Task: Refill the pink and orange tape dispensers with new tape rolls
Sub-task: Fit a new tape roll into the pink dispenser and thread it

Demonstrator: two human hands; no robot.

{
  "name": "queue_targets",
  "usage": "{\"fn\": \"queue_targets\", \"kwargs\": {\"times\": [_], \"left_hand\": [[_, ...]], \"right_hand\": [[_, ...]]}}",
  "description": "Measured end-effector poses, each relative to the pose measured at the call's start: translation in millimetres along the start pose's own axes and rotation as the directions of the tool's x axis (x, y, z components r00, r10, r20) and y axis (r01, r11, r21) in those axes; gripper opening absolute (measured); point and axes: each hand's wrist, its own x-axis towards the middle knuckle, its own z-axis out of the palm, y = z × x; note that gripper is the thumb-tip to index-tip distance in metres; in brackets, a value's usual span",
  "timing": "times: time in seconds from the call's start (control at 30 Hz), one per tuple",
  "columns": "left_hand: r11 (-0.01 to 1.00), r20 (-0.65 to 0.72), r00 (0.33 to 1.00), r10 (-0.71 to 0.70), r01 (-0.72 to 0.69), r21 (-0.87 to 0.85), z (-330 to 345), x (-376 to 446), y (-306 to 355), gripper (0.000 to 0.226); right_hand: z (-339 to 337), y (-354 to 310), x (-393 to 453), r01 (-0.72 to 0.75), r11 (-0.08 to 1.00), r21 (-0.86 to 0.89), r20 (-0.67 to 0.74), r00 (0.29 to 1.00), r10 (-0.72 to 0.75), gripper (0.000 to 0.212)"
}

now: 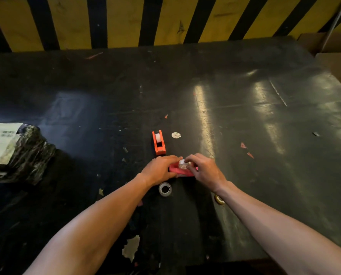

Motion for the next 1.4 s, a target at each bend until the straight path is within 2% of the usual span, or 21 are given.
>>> {"fn": "queue_targets", "kwargs": {"times": [0.4,0.73,0.93,1.0,1.07,1.13,1.2,1.27,1.4], "left_hand": [[0.993,0.037,0.997,-0.067,0.07,-0.095,-3,3,-3,0.072],[0.998,-0.006,0.998,-0.061,0.061,-0.02,2,-5,-4,0.07],[0.994,-0.017,0.995,-0.097,0.096,-0.046,0,-6,1,0.069],[0.992,-0.011,0.994,-0.111,0.11,-0.054,0,-6,1,0.069],[0.992,-0.012,0.993,-0.115,0.114,-0.062,-1,-6,3,0.069],[0.992,-0.012,0.994,-0.112,0.111,-0.061,0,-7,3,0.069],[0.991,-0.017,0.993,-0.118,0.117,-0.06,1,-7,3,0.069],[0.99,-0.022,0.992,-0.126,0.124,-0.061,1,-8,3,0.069],[0.99,-0.031,0.991,-0.127,0.125,-0.07,3,-9,3,0.068]], "right_hand": [[7,6,8,0.099,0.992,-0.072,0.057,0.994,-0.095,0.015],[5,5,15,0.151,0.984,-0.092,0.119,0.983,-0.14,0.008],[5,1,17,0.119,0.988,-0.102,0.166,0.981,-0.101,0.008],[4,-1,19,0.033,0.998,-0.049,0.181,0.983,-0.023,0.011],[6,-5,21,-0.161,0.987,0.026,0.166,0.974,0.154,0.015],[10,-9,23,-0.363,0.927,0.095,0.113,0.929,0.352,0.016],[12,-10,24,-0.5,0.844,0.193,0.103,0.866,0.49,0.014],[11,-10,26,-0.565,0.784,0.257,0.12,0.824,0.554,0.014],[-6,-2,21,-0.626,0.729,0.277,0.103,0.773,0.626,0.02]]}}
